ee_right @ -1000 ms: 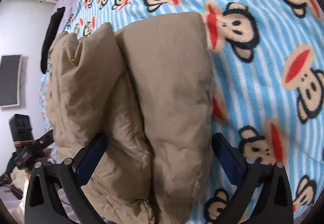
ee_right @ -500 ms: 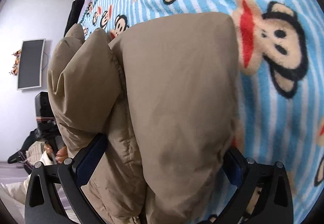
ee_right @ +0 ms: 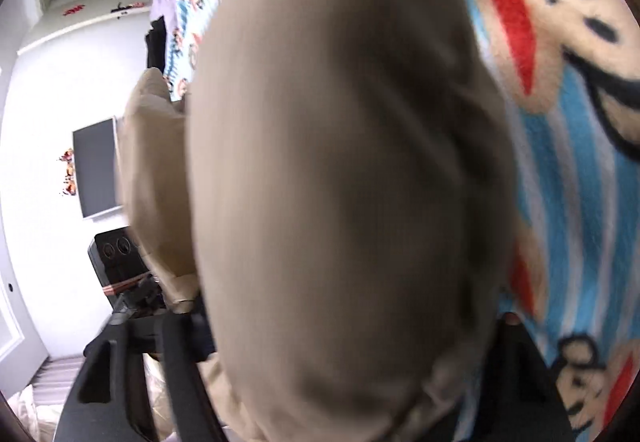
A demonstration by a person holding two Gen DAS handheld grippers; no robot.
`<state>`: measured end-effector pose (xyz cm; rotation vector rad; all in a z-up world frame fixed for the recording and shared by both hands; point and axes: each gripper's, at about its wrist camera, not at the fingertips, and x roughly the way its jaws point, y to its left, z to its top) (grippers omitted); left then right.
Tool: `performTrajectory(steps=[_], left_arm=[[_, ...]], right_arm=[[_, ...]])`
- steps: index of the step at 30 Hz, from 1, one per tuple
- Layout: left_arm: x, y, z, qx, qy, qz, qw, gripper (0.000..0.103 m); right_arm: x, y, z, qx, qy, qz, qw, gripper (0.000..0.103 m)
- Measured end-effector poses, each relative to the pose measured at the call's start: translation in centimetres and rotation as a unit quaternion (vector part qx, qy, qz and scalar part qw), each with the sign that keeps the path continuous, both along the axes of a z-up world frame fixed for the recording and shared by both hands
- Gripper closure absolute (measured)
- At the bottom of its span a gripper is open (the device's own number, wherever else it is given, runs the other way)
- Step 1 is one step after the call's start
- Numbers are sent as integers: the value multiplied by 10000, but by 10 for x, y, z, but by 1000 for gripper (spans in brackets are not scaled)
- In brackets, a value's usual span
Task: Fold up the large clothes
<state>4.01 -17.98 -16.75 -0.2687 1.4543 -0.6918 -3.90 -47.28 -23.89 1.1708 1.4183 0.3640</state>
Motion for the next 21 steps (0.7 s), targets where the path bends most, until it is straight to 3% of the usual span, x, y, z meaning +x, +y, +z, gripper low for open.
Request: performTrajectory(steps=[3, 9, 15, 21], left_arm=[[-2, 3, 20, -8, -205, -9, 9998, 30], [13, 43, 46, -187, -409, 153, 9989, 30], [47, 116, 58, -216, -585, 241, 9978, 30], [88, 211, 56, 135, -616, 492, 9968, 30]], right_arm=[[3, 6, 16, 51, -174, 37, 9998, 47], [27, 35, 47, -3, -503, 165, 9986, 48], [61, 90, 66, -85, -771, 238, 9967, 48], [101, 172, 63, -111, -895, 318, 9954, 48]])
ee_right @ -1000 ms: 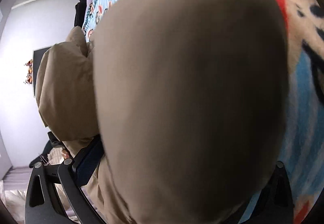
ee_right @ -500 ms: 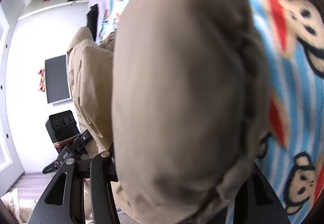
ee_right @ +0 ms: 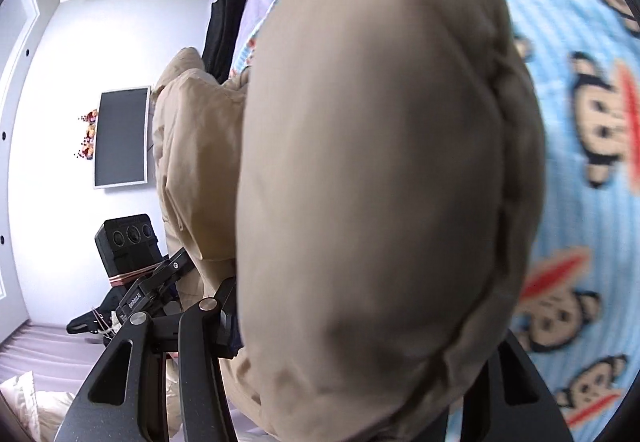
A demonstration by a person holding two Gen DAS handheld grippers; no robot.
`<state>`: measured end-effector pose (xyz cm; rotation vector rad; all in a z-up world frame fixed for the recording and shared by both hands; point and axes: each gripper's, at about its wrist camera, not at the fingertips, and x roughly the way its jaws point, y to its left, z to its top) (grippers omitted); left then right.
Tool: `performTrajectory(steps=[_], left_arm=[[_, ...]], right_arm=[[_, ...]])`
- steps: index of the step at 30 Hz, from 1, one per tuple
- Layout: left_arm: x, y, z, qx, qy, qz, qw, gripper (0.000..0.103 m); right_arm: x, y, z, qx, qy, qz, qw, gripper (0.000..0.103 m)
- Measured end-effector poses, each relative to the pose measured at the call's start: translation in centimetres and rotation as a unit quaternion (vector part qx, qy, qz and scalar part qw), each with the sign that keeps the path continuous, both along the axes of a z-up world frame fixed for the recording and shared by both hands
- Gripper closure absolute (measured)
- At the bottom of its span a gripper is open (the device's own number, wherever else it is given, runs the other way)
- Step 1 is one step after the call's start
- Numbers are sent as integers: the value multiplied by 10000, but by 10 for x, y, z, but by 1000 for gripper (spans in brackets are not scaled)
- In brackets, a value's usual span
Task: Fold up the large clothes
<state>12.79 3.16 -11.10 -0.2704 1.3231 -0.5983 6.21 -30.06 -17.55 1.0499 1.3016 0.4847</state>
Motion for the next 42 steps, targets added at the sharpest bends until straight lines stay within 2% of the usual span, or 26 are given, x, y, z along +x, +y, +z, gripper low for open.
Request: performTrajectory(steps=[5, 7, 10, 13, 15, 17, 19, 20, 21, 23, 25, 26, 29, 31, 32, 35, 38, 42], left_arm=[[27, 62, -27, 346, -75, 425, 9985, 28], [36, 76, -47, 459, 46, 673, 9967, 25], [36, 97, -63, 449, 186, 881, 9949, 25], [30, 100, -49, 724, -81, 791, 9942, 25], [29, 101, -36, 918, -333, 785, 9921, 25], [31, 102, -22, 1096, -620, 868, 9882, 25], [39, 109, -9, 1288, -977, 1001, 9818, 25], [46, 111, -6, 1381, -1085, 1097, 9783, 25], [55, 112, -5, 1429, -1123, 1165, 9764, 25], [71, 112, -9, 1472, -1092, 1198, 9757, 25], [80, 104, -18, 1546, -958, 1121, 9769, 25], [84, 94, -21, 1565, -938, 1076, 9773, 25], [78, 62, -26, 1832, -1103, 827, 9734, 25], [72, 45, -30, 1968, -1203, 658, 9708, 25], [70, 40, -32, 2000, -1237, 579, 9702, 25], [65, 30, -35, 2029, -1261, 439, 9701, 23], [62, 29, -33, 2138, -1302, 395, 9674, 22], [54, 37, -20, 2160, -1220, 409, 9679, 22]], right_arm=[[44, 71, -18, 58, 4, 188, 9998, 48], [67, 96, -26, -52, 29, 270, 9996, 48], [81, 105, -33, -403, 170, 327, 9985, 46], [77, 107, -23, -816, 299, 411, 9954, 45], [72, 105, -12, -1314, 298, 416, 9900, 44], [63, 93, 6, -1866, 219, 249, 9819, 44], [51, 81, 33, -2507, -62, -66, 9680, 45], [48, 78, 45, -2722, -241, -141, 9618, 48], [47, 80, 58, -2782, -459, -157, 9593, 63], [54, 92, 73, -2614, -737, 2, 9624, 78], [69, 111, 78, -2428, -1004, 323, 9643, 79], [69, 134, 79, -2363, -1100, 450, 9644, 80], [77, 162, 64, -2481, -1148, 610, 9600, 80], [74, 171, 58, -2861, -988, 588, 9513, 81], [70, 170, 45, -3068, -801, 535, 9469, 81], [44, 147, 9, -3139, -220, 372, 9485, 97], [34, 136, -10, -2978, -94, 320, 9541, 99], [35, 141, -8, -3119, -89, 422, 9491, 99]])
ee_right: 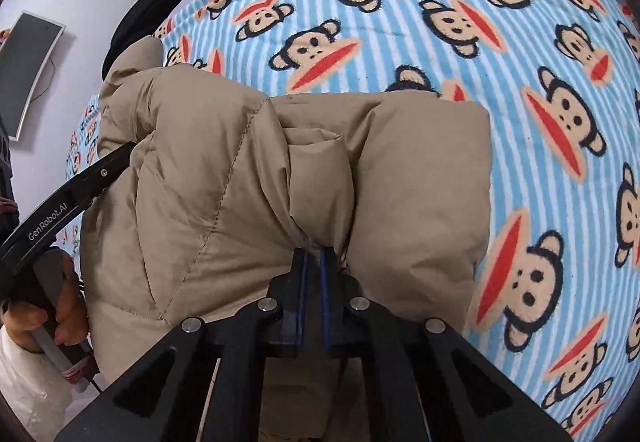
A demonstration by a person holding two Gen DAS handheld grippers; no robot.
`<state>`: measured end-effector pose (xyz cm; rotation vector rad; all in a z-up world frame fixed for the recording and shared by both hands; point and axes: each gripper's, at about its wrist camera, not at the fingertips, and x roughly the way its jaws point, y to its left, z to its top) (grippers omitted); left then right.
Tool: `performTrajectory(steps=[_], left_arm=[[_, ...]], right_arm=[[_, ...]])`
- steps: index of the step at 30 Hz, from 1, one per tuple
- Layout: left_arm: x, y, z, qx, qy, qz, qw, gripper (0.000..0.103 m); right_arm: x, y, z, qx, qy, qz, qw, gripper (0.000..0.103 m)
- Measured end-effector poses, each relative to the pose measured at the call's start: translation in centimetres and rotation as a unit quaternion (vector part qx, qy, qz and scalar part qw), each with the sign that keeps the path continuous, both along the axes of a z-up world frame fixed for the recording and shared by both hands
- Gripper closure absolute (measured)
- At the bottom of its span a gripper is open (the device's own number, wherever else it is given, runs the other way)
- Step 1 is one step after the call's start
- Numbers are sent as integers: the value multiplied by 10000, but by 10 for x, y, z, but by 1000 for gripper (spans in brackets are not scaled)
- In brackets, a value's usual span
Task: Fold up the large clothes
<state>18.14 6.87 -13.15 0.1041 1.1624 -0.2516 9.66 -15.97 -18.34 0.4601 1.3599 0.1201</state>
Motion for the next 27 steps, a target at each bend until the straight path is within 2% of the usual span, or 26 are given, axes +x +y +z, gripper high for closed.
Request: performTrajectory(steps=[9, 13, 19, 27], left_arm=[[-56, 30, 19, 194, 259, 48, 9995, 23], [-78, 39, 20, 260, 335, 79, 9991, 22], [-94, 50, 20, 162, 486, 121, 9986, 22], [-107, 61, 15, -20, 661, 40, 9978, 22]], right_arm=[[-6, -1, -1, 5, 102, -82, 9999, 99], [-14, 6, 12, -154, 133, 17, 9998, 98], [-39, 16, 39, -274, 78, 168, 9995, 93], [-74, 16, 62, -418, 14, 39, 9991, 93]])
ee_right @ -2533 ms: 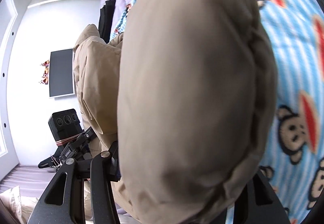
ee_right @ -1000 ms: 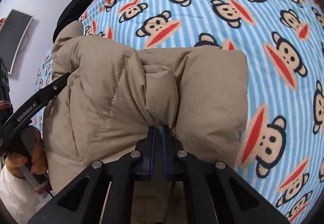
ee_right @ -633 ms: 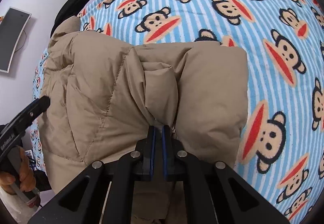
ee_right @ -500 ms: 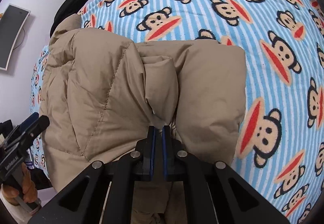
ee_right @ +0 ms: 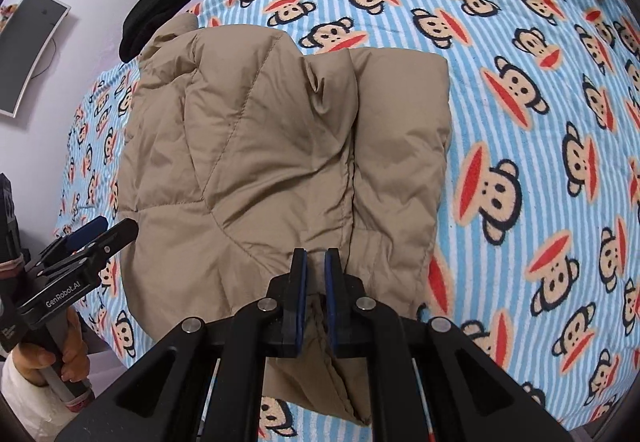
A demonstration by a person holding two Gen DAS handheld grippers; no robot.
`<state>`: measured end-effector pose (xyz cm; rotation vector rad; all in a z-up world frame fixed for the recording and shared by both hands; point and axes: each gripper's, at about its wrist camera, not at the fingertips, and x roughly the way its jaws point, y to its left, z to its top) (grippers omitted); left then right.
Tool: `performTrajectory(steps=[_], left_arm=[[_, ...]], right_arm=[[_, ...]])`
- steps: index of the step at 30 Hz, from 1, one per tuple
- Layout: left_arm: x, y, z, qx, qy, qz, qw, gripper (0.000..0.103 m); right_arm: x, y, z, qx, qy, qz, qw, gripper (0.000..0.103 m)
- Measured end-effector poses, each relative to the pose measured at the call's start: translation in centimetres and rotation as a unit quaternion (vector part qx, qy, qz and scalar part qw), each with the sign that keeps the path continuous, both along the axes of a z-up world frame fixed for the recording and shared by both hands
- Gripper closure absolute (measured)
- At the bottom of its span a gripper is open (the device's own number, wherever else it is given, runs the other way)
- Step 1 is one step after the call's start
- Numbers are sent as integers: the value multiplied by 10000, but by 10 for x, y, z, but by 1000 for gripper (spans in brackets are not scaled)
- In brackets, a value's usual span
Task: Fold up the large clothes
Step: 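Open both tools and pull them back from the folded jacket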
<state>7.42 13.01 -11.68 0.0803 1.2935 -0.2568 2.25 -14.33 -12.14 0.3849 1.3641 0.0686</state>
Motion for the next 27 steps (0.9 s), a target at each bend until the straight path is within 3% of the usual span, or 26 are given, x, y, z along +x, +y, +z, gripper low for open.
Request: performTrajectory(steps=[12, 27], left_arm=[[-14, 1, -4, 3, 56, -364, 9993, 19], [-69, -10, 32, 246, -108, -93, 9996, 19]], right_arm=[[-30, 9, -25, -357, 456, -278, 9979, 93], [-58, -3, 10, 44, 272, -167, 9995, 93]])
